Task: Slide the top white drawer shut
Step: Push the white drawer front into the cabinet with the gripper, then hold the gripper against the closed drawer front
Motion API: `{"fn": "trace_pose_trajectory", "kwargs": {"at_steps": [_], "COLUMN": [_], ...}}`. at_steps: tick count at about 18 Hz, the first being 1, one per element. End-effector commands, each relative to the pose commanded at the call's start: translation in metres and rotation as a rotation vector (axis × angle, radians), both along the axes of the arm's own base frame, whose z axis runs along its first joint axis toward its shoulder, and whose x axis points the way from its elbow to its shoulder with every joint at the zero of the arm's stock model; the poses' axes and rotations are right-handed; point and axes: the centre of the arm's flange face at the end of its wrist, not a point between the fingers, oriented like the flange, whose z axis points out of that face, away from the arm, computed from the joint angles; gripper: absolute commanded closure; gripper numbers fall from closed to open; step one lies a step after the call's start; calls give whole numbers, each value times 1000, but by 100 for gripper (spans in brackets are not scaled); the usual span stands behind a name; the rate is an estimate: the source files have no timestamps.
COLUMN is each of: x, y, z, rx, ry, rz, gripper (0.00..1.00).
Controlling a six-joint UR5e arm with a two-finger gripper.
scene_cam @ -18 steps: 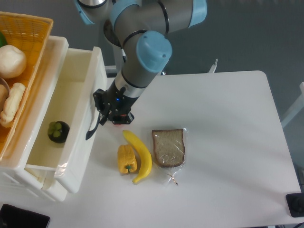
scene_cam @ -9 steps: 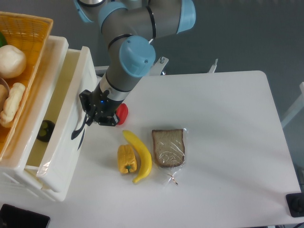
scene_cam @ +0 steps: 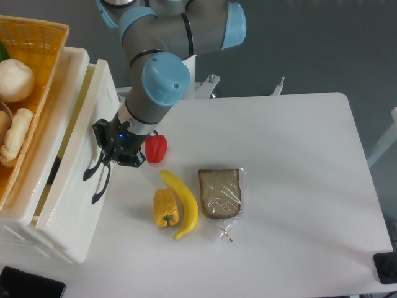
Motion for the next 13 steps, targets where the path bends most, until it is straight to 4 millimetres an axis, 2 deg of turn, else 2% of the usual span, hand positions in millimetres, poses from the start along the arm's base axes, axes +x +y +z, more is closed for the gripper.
{"fn": "trace_pose_trajectory", "kwargs": {"at_steps": [13], "x": [-4], "y": [5], "z": [-3], "rx": [-2], "ry": [-3], "rz": [4], "gripper": [100]}}
